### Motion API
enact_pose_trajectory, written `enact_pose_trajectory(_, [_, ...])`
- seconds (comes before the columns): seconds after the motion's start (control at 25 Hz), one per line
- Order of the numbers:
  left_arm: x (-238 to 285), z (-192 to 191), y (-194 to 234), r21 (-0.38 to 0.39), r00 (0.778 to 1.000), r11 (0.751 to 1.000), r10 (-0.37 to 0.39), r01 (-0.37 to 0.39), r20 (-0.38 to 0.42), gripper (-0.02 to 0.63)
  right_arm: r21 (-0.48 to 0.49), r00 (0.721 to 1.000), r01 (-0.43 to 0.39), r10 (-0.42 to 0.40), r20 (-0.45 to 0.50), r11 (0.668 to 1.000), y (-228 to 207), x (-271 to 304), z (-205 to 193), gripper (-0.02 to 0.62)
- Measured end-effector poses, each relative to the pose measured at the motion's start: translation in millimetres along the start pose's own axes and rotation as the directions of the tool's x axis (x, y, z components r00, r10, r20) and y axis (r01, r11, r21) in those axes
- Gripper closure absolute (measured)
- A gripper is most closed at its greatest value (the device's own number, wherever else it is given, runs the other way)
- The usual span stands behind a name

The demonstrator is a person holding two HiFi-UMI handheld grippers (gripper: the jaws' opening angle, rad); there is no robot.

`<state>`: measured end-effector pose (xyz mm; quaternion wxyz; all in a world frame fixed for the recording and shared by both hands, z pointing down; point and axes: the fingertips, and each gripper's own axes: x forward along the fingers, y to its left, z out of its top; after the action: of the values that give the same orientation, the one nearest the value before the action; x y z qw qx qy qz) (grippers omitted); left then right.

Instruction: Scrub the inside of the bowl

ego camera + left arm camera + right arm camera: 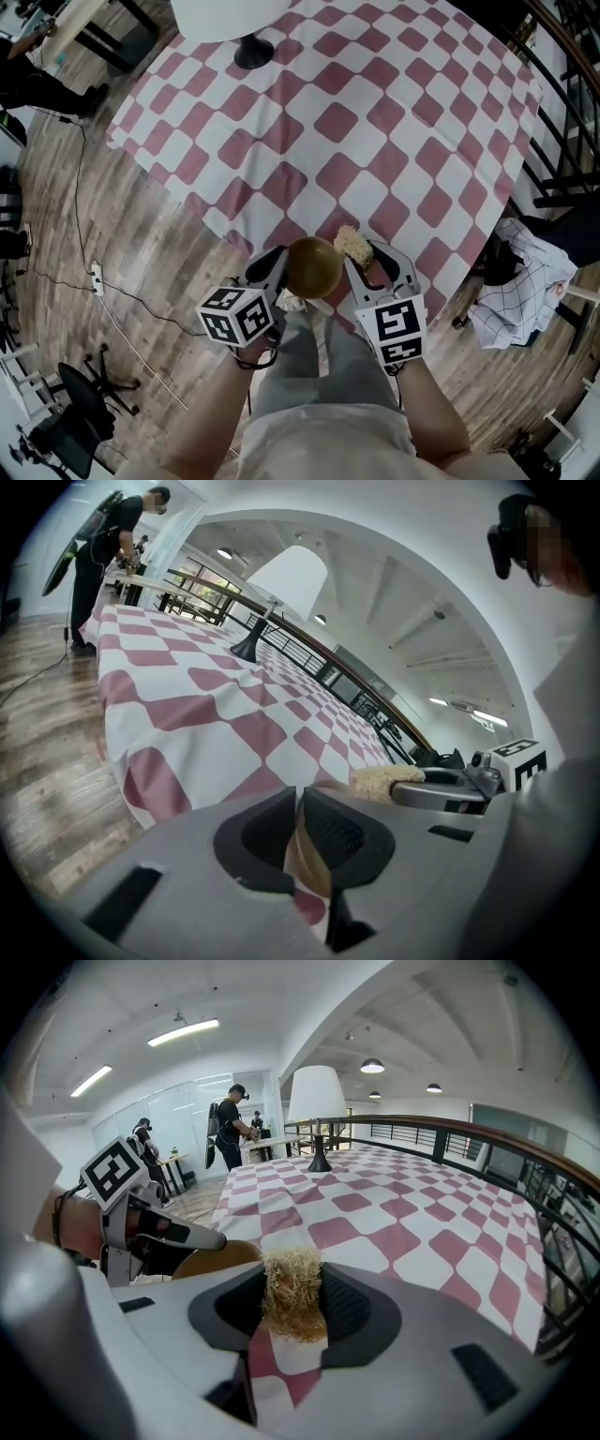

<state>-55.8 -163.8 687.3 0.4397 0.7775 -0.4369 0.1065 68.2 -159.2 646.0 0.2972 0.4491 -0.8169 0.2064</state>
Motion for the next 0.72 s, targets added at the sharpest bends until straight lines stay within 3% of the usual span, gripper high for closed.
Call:
enact_pose_trajectory(0.16, [-3.5, 5.3, -5.4, 0.030, 1.000, 1.000, 0.009, -0.010, 0.013, 0.526, -0.049, 1.000, 0.014, -0.013, 0.013, 0.999, 5.0, -1.0, 7.0, 0.443])
enact_pose_trajectory(0.48, [-21.0, 22.0, -14.2, 0.063, 0.999, 0.998, 0.023, -0.026, 0.039, 0.523, -0.119, 0.998, 0.045, -0.040, 0.047, 0.992, 11.5, -15.0, 25.6, 0.443])
enact_pose_trajectory(0.72, [-46.9, 65.4, -30.7, 0.145, 0.989, 0.987, 0.054, -0.074, 0.139, 0.525, -0.132, 0.992, 0.065, -0.049, 0.120, 0.989, 16.6, -32.7, 61.5, 0.443])
